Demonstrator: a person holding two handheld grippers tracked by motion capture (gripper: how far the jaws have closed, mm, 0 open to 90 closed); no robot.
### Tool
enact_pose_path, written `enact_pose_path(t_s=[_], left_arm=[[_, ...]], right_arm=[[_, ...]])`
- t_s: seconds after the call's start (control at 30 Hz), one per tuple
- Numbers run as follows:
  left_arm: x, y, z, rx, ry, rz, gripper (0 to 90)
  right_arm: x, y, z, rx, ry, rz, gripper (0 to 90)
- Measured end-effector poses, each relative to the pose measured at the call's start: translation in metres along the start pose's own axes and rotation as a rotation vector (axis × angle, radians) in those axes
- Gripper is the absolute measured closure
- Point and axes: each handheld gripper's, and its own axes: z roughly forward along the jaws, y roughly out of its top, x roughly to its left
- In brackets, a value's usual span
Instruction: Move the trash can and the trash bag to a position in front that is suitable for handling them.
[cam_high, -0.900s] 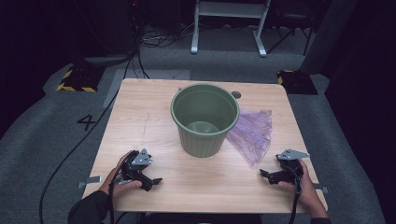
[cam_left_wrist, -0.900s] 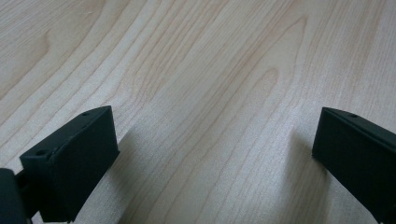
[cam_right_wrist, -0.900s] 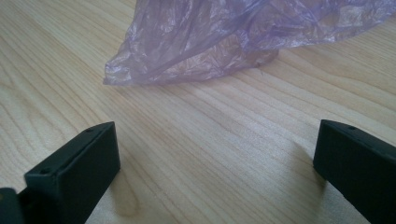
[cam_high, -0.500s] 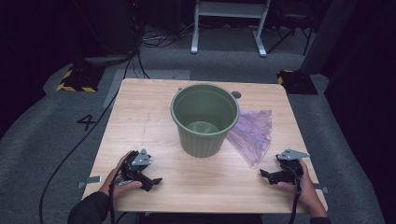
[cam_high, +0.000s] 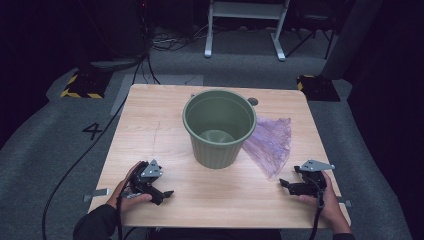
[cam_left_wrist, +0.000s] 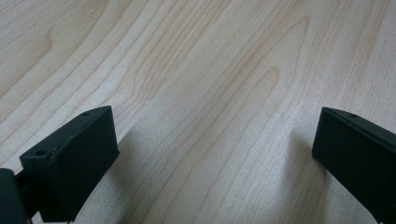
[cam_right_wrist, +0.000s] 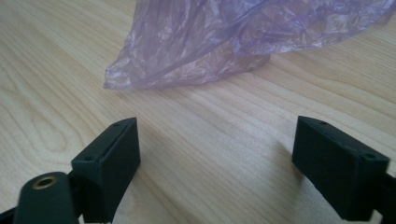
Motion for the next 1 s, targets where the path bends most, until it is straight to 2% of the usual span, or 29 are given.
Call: enact_pose_path(t_s=[0.1, 0.23, 0.3, 0.43, 0.57, 0.63, 1.0], left_arm=[[0.000, 0.000, 0.000, 0.000, 0.000, 0.001, 0.0], [0.000, 0.000, 0.000, -0.001, 0.000, 0.001, 0.0], [0.000, 0.000, 0.000, -0.001, 0.000, 0.001, 0.0], [0.000, 0.000, 0.000, -0.001, 0.000, 0.001, 0.0], [0.000, 0.000, 0.000, -0.001, 0.000, 0.000, 0.0], [0.000, 0.000, 0.000, -0.001, 0.001, 0.000, 0.0], [0.000, 0.000, 0.000, 0.000, 0.001, -0.001, 0.0]], right_arm=[[0.004, 0.005, -0.005, -0.012, 0.003, -0.032, 15.5], [0.009, 0.011, -0.010, -0.041, 0.008, -0.047, 15.5], [0.014, 0.016, -0.012, -0.066, 0.003, -0.070, 15.6], [0.019, 0.021, -0.014, -0.077, -0.002, -0.088, 15.6], [0.028, 0.033, -0.017, -0.130, -0.015, -0.127, 16.6], [0.029, 0.036, -0.017, -0.137, -0.009, -0.133, 16.7], [0.048, 0.075, 0.008, -0.159, 0.064, -0.174, 17.8]])
